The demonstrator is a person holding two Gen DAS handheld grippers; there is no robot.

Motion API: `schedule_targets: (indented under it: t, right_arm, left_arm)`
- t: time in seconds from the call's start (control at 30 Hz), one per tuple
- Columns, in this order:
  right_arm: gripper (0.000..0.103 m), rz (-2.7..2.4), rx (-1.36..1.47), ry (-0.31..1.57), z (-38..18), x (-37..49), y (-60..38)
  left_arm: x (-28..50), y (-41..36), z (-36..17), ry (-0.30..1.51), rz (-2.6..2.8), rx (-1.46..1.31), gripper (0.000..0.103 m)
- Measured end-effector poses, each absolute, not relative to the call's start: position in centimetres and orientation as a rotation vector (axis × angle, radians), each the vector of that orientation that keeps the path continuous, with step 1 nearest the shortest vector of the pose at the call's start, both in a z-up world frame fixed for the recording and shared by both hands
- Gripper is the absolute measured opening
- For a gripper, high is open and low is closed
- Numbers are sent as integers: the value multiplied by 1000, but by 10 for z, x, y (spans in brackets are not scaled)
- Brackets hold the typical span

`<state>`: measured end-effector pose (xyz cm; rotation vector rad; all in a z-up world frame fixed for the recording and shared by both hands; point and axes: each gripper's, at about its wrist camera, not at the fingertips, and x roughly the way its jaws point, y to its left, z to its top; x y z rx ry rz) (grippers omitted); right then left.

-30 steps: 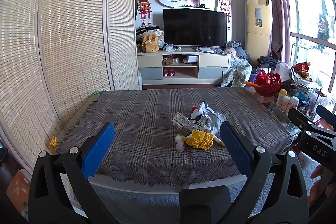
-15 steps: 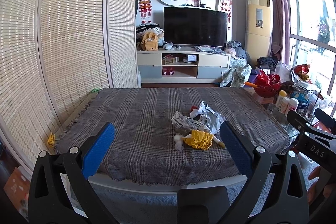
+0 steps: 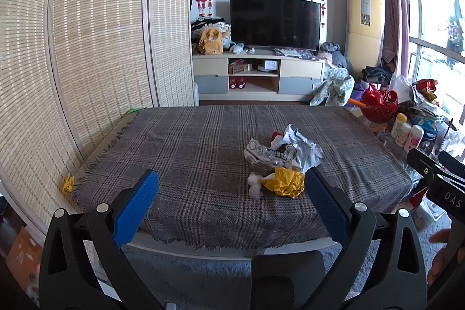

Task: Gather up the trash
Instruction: 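Reach the right tool to the white stick and close on it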

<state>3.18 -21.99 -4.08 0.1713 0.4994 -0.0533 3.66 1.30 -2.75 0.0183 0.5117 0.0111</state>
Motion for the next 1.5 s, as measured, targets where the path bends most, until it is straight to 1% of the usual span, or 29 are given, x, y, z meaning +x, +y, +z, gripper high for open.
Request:
schedule_targets:
  t: [0.33,0.67,0.7,0.73,0.77,0.8,0.83,0.87,0.9,0.93,0.97,1.03,1.1,1.13,1.43,1.47,1.5]
  right_arm:
    - [100,-25,171,597,-79,73,-222]
    - [100,46,120,705,-135,118,-215]
    - [96,61,115,717,-139,122,-215]
    - [86,73,110,727,-144,126,-212]
    - [80,84,107,736,-149,130,-212]
    - [69,105,107,754,-155,136,-211]
    - [61,121,107,774,-161,142,-210]
    - [57,139,103,796,-168,150,-208]
    - [50,148,98,806,-172,155,-207]
    - [45,158,95,815,-176,159,-206]
    - [44,167,87,826,-180,166,-204]
    - [38,178,74,838,-187,173,-202]
    - [37,182,61,858,-195,182,-199]
    - [37,182,57,865,-198,185,-197]
    - [36,197,22,875,-214,199,-192]
    - [35,196,21,872,-214,199,-192]
    - [29,192,19,870,-214,199,-193]
  left_arm:
    - [84,16,-61,598,34,45,95]
    - [133,11,-96,688,9,71,95]
    - [136,9,-98,693,5,69,95]
    - [139,8,-101,699,0,66,95]
    - [143,7,-103,702,-2,67,95]
    - [147,6,-104,706,0,69,95]
    - [151,4,-104,707,-1,68,95]
    - [155,4,-104,707,-3,66,95]
    - [160,1,-104,707,-10,63,95]
    - [163,0,-105,707,-16,62,95]
    - [167,-3,-106,709,-25,62,94]
    - [178,-9,-112,725,-53,58,91]
    - [186,-15,-118,746,-81,48,83]
    - [191,-18,-122,757,-94,45,82]
    - [213,-40,-152,826,-174,53,78]
    - [215,-41,-155,831,-178,53,75]
    - [217,-43,-157,837,-185,54,73]
